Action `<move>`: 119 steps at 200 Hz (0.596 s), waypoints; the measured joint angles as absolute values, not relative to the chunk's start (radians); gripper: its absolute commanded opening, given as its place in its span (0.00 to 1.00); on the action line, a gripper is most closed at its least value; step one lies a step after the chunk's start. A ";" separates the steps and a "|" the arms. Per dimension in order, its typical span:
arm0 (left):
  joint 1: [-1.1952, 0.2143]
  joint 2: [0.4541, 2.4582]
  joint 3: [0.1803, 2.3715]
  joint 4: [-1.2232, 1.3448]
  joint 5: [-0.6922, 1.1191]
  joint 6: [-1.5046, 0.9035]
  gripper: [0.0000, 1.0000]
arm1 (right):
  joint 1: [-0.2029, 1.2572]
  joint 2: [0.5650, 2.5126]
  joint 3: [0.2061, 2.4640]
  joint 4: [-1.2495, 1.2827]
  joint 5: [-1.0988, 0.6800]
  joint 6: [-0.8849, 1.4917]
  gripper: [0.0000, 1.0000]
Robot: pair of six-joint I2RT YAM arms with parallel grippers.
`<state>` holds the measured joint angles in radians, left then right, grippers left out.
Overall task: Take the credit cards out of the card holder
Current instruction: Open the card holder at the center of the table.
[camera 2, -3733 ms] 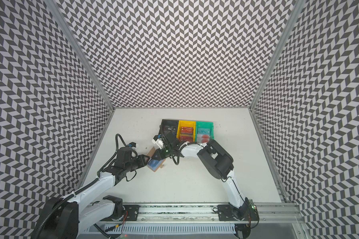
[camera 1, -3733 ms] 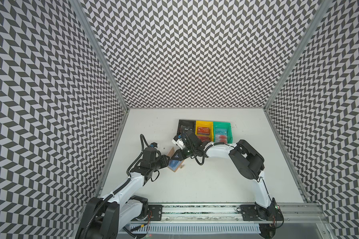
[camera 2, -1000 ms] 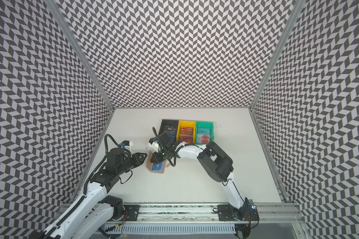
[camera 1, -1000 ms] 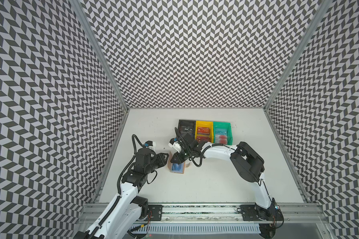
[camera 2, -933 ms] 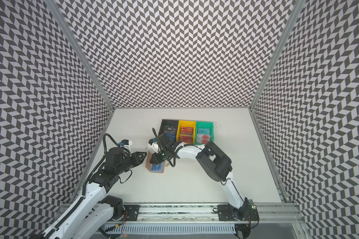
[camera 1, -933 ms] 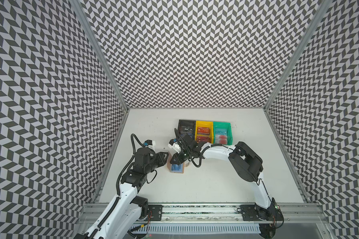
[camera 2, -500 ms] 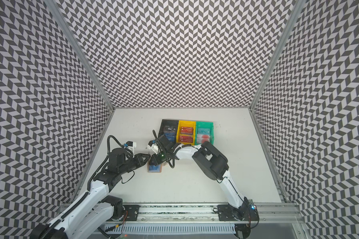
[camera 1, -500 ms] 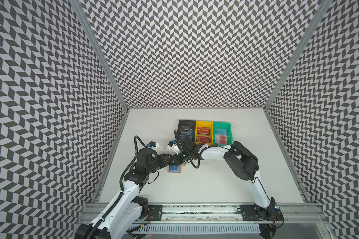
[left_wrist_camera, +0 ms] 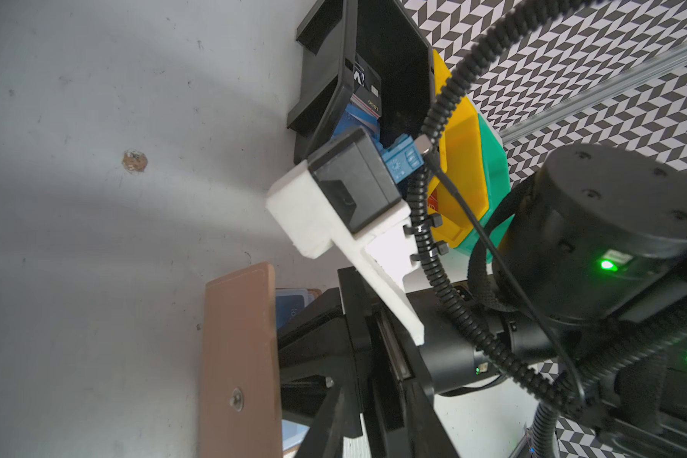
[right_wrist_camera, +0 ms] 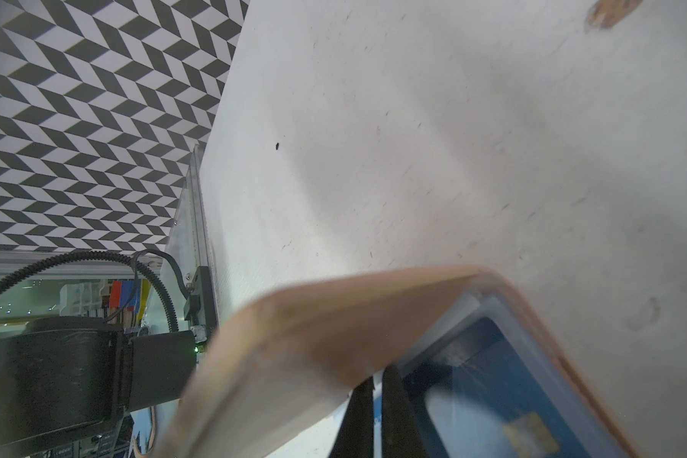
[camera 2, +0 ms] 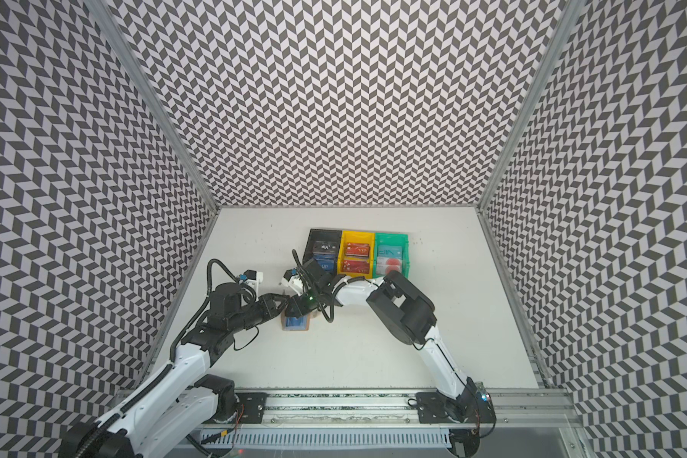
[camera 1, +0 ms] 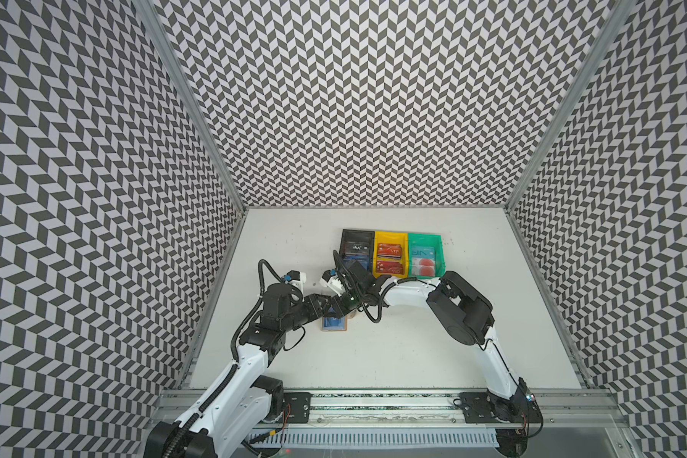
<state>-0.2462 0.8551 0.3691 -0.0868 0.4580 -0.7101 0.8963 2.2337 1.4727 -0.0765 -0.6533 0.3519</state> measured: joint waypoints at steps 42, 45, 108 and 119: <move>-0.246 0.865 0.327 -0.074 0.436 -0.709 0.29 | 0.895 2.234 1.473 -0.077 -0.653 0.347 0.09; -0.246 0.867 0.326 -0.073 0.435 -0.709 0.29 | 0.895 2.234 1.473 -0.077 -0.653 0.347 0.09; -0.246 0.893 0.325 -0.066 0.410 -0.697 0.29 | 0.895 2.234 1.470 -0.074 -0.653 0.341 0.09; -0.246 0.895 0.325 -0.073 0.395 -0.692 0.29 | 0.895 2.234 1.470 -0.074 -0.653 0.340 0.09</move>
